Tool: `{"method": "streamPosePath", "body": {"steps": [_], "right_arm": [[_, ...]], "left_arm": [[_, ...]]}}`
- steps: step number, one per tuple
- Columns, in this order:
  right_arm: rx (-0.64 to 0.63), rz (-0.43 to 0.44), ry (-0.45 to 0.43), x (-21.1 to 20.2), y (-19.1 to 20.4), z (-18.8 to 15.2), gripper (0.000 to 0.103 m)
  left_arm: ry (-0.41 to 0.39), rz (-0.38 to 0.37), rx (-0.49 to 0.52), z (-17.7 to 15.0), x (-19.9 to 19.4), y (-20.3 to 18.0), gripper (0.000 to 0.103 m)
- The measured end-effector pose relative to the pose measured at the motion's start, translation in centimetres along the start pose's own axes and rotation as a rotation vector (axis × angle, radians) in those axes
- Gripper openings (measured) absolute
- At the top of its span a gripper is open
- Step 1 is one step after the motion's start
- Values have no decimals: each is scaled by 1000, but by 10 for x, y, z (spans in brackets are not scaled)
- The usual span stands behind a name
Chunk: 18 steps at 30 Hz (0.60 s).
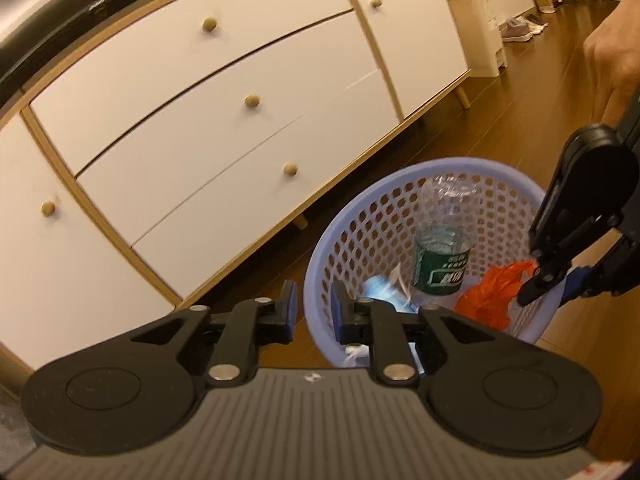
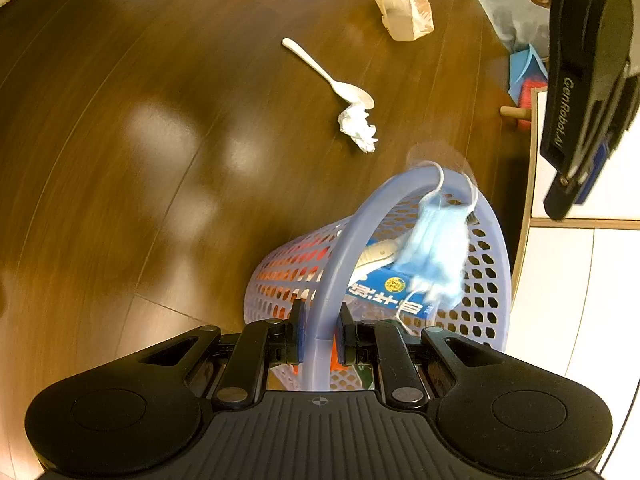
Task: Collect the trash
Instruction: 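Carry the face mask with the left gripper over the basket, then open the left gripper to drop the face mask into the basket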
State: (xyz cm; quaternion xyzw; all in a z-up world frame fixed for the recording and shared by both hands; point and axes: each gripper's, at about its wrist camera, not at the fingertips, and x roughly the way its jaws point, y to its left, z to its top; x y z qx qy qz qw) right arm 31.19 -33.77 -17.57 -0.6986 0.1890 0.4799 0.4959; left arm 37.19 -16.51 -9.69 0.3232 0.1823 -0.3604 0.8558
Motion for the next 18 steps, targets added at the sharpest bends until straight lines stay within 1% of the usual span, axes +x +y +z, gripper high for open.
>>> {"method": "streamPosePath", "body": {"steps": [7,11,15,18], "right_arm": [[14,6,-2,-1,-2,2,11],[29,7,-4,0,-3,2,11],[75,8,-17,1,-5,3,11],[127,-13,-35,4,-6,2,11]], "left_arm": [[54,17,-52,-14,2,16,17],[84,34,-56,-25,1,23,22],[129,38,-102,-42,2,35,23],[162,50,-143,-59,-1,49,25]]}}
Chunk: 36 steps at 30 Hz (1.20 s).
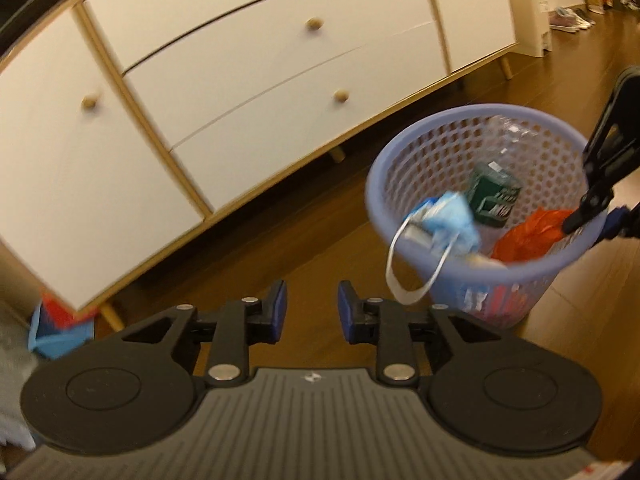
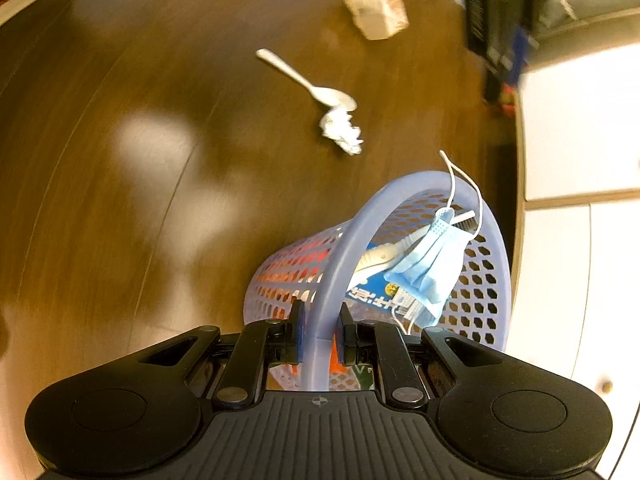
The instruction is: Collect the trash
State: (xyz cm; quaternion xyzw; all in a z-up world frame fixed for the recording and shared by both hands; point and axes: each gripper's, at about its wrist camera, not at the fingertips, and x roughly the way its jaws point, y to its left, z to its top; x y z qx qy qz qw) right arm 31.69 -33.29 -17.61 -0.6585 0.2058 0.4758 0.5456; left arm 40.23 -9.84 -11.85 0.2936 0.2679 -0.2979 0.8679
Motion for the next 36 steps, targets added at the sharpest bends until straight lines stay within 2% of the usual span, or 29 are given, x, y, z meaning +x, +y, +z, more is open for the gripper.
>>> {"method": "streamPosePath", "body": {"steps": [5,8,10,12,15,20,24,26,28,30,33,34,35,36], "right_arm": [[59,-55,-32,3,7,-4,12],[154,-51,-52,-3,0,-5,13],[242,-35,-81,-14,-8,-8,19],[372,-31,-113,-26,-18,-14,38],[637,-44,-149,-45,-33,-32,44],[1170,-116,-85,-59,-56,-90,44],[1613,-22,-107,-50,-63,-135,44],[1731,-2,-103,-43,-65,-144,44],[1788,12,-94,-35,-66,-146,43],[1859,-5,-101,-32,-66,-149,43],[2002,15,-94,-19,-67,-159,43],[2034,21,-80,-14,-66,-162,40],[2053,29,-79,-10,-67,-164,24],[2067,29,-89,-8,-67,-164,21]], "left_arm": [[62,30,-63,-24,6,27,29],[92,52,-87,-37,9,38,32],[112,59,-112,-43,11,43,33],[122,66,-126,-48,13,48,36],[135,71,-139,-53,12,49,36],[143,75,-153,-61,12,50,43],[167,76,-157,-70,16,49,44],[186,73,-169,-75,20,49,44],[205,78,-176,-82,23,51,45],[228,98,-173,-91,28,55,46],[269,126,-191,-106,33,65,46],[279,132,-198,-111,33,67,46],[285,135,-201,-116,33,70,46],[288,137,-201,-121,32,73,46]]}}
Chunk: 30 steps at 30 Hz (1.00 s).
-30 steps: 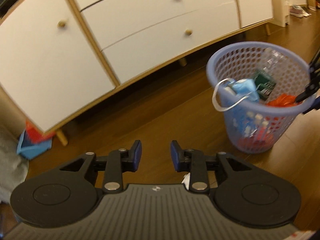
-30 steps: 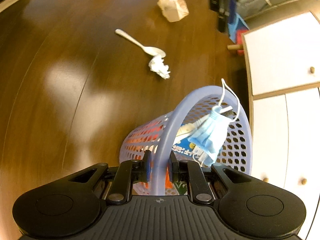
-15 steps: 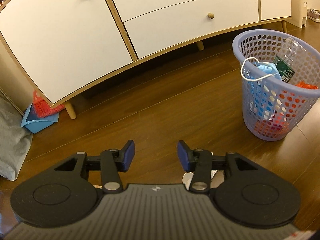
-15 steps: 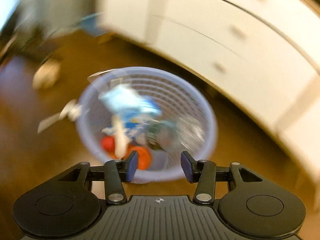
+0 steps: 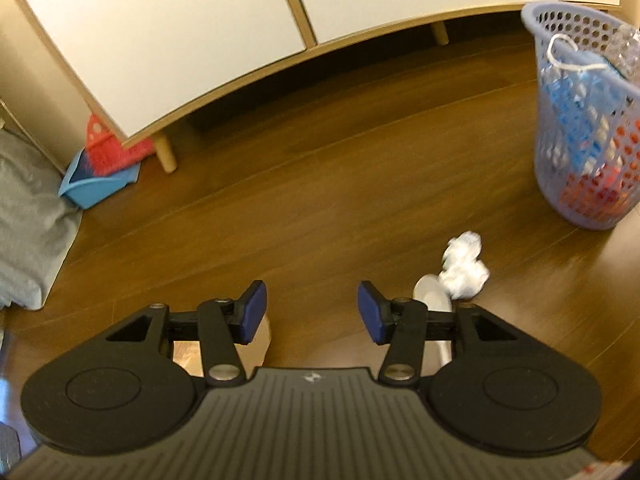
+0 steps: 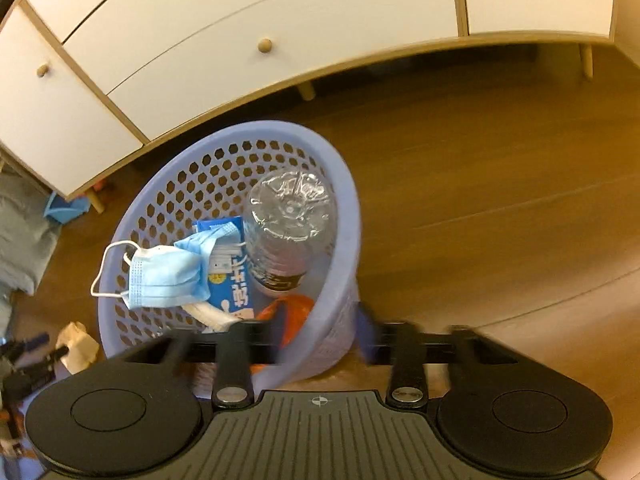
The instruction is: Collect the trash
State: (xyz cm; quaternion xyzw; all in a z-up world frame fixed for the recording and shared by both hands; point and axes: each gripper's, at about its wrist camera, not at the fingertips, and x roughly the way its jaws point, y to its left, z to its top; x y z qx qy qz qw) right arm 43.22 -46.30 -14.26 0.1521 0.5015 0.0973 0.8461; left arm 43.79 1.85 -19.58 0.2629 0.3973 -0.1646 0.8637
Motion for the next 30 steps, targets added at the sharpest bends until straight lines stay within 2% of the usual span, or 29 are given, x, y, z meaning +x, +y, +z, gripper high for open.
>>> {"method": "streamPosePath", "body": {"steps": [4,9,15,19,26,30], "right_arm": [[6,-38,-35,0,12,6,18],[-109,-142,-76,4,54,14,14],[-264,-220,-127,16,112,18,9],[-357,-260,-152,21,144,14,9],[-365,-272,-149,39,179,10,9],[-358,-278,-148,42,187,7,9]], "left_arm": [[8,23,12,-22,0,16,48],[64,96,-1,-56,8,48,53],[111,153,-1,-89,22,78,55],[105,145,27,-96,33,79,55],[54,86,-3,-94,48,79,55],[42,60,-9,-90,60,75,55]]}}
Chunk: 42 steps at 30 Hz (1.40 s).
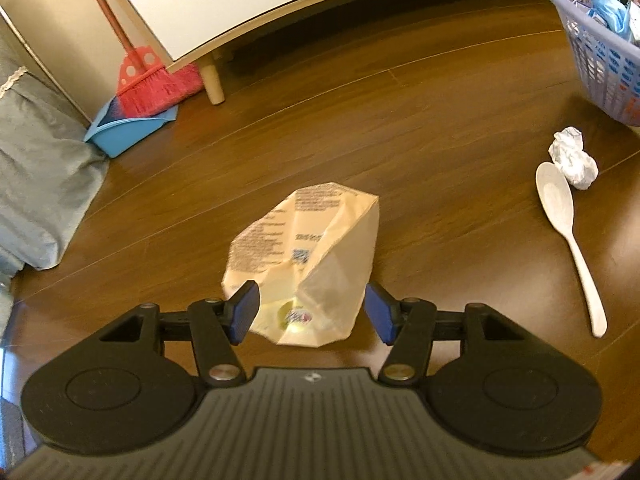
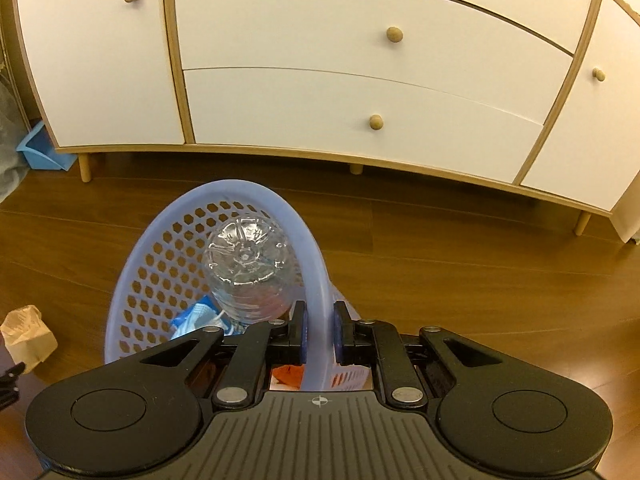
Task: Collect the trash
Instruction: 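Close the left gripper on the paper bag's edge, then lift the paper bag with the left gripper toward the held basket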
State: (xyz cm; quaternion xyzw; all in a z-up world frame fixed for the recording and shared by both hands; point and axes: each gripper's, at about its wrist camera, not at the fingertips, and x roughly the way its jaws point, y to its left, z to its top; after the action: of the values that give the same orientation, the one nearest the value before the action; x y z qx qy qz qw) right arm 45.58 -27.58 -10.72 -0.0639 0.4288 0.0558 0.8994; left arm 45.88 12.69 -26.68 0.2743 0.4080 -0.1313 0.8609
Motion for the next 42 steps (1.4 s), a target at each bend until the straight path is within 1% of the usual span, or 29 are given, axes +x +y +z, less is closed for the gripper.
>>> {"method": "streamPosePath", "body": {"steps": [3,4,6,7,8,11,14,17,25,36,42], "right_arm": [[-10,0,-3,-4,10,0,9],[-14,0,-4,-5,13,0,9],[-17,4,-4,-6,17,-1,9],[-21,6,-5,-7,19,-1,9],[-25,8,-6,-8,22,-2,9],[-37,17,-7,-10,27,-3,9],[-39,21,-11,-11,30,-4,9],[-33,29,-12,-11,31,-4,9],[-32,53,-14,-12,30,-5,9],[-27,78,-26,-10,22,-5,9],[-35,103,-30,-9,17,-4,9]], "left_arm": [[1,-6,5,3,9,-5,54],[5,-6,6,5,13,-6,52],[13,-9,4,6,19,-7,42],[19,-11,3,7,22,-8,31],[22,-15,2,7,24,-8,23],[17,-27,-3,6,24,-6,14],[0,-28,-2,5,20,-4,11],[-23,-33,4,7,12,-2,10],[-118,-72,15,30,-27,-6,9],[-255,-182,71,77,-97,-43,9],[-317,-223,101,105,-127,-66,9]]}}
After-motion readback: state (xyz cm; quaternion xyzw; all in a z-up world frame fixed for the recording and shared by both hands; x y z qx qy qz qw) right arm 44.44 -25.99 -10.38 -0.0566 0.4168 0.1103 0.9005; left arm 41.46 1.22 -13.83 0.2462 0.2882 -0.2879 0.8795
